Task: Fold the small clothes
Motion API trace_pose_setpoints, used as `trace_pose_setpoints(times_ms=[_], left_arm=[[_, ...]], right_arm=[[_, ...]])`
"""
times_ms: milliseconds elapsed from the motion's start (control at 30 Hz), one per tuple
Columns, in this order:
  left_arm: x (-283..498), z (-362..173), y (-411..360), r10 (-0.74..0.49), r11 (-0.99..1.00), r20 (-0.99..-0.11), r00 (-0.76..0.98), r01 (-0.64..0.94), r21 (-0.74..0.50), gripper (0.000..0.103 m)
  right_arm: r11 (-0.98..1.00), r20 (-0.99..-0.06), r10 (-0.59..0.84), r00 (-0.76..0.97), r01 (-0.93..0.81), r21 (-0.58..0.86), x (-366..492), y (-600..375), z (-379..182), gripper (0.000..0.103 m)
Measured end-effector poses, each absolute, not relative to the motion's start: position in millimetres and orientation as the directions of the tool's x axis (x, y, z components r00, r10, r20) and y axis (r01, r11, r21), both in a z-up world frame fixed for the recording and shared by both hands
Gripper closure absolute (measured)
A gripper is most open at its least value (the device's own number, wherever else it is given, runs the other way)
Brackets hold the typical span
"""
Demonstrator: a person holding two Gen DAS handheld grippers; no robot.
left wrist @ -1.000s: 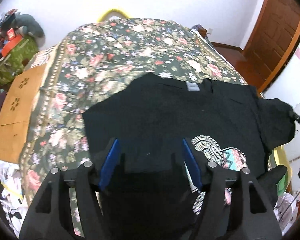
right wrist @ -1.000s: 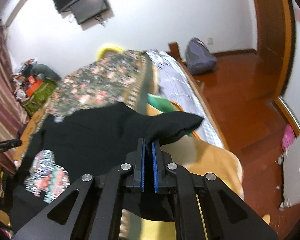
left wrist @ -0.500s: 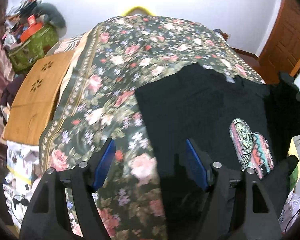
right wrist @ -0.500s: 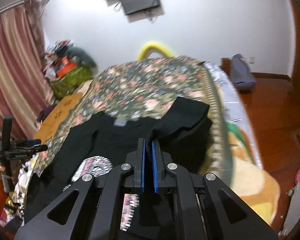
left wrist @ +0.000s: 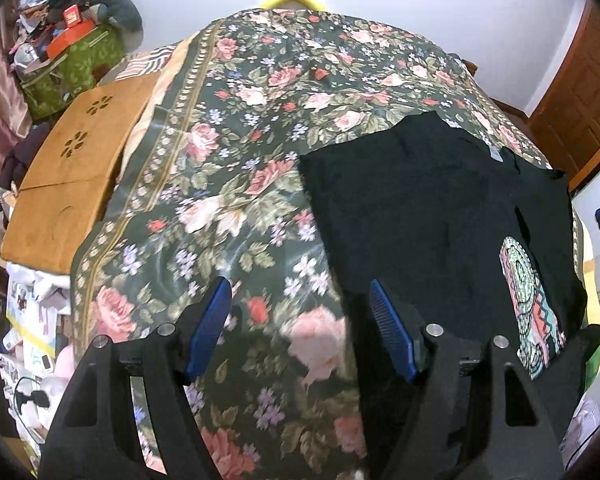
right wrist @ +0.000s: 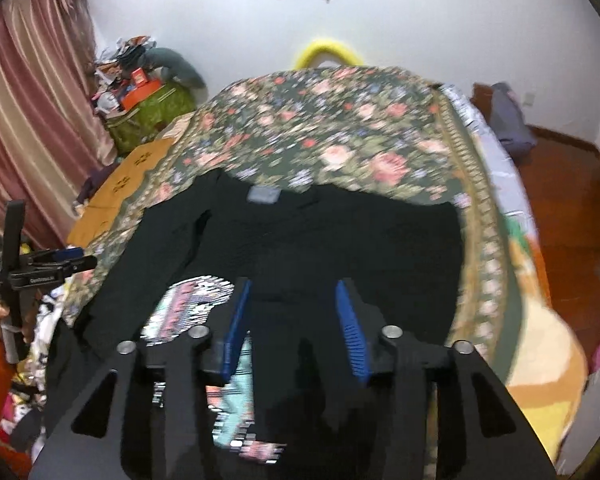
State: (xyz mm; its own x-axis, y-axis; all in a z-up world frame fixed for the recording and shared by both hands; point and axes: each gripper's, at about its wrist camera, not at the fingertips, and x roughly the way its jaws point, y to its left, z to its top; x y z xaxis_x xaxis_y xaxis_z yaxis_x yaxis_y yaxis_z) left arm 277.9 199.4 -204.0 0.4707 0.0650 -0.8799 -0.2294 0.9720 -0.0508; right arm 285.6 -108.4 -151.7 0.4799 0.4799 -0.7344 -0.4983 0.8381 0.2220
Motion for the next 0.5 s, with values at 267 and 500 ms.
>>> trace_pose_setpoints(times_ms=[267,500], left_arm=[[328,-236,202,-0.011,0.964,-0.913,0.408,-0.239,-0.118,0.032],[356,-243,197,-0.077,0.960,-0.900,0.430,-0.210,-0.183,0.068]], right_arm=[[0.905,-0.802,0.343,0.490,-0.401,0.142,321,-150,-182,0.054],[0.899,-0.822,0.359,0.442,-0.399,0.178,347,-152,-213,0.054]])
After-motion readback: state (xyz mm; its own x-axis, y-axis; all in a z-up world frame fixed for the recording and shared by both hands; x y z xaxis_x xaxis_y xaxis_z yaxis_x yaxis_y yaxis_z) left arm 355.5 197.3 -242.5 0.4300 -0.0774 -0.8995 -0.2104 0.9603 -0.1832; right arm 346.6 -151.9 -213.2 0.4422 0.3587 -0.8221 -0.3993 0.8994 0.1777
